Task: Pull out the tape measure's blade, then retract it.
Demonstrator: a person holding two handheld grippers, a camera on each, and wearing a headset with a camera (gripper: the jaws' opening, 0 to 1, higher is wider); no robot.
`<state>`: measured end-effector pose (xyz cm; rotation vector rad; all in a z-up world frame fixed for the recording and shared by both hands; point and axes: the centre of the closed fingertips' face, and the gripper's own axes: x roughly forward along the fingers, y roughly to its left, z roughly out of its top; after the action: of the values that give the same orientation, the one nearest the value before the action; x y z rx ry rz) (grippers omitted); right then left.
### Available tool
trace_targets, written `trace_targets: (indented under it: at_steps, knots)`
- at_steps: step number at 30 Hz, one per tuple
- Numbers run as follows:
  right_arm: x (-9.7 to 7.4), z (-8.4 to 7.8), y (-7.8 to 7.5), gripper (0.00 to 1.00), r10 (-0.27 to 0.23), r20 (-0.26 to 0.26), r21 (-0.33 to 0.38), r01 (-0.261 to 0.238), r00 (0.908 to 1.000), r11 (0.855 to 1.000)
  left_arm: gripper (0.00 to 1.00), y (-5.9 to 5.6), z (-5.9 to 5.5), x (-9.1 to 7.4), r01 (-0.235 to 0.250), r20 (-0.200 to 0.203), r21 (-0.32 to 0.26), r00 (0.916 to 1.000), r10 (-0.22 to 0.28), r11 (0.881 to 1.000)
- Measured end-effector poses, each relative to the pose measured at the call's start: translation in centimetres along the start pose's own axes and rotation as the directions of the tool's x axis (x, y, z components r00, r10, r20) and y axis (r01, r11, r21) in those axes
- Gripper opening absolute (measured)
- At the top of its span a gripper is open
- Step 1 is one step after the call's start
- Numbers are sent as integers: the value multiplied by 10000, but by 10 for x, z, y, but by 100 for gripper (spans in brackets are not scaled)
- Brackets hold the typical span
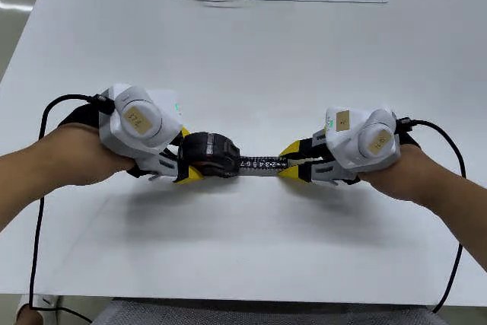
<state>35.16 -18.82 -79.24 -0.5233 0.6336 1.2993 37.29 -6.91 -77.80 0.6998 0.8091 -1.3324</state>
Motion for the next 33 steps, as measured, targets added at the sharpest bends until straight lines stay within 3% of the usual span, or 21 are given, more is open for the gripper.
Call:
trace_targets:
  at_steps: [33]
  knots:
    - [-40, -30, 2, 8, -422, -690, 159, 434, 9967, 9989, 28, -1, 0, -1, 7, -41, 88, 10000, -7, 10000]
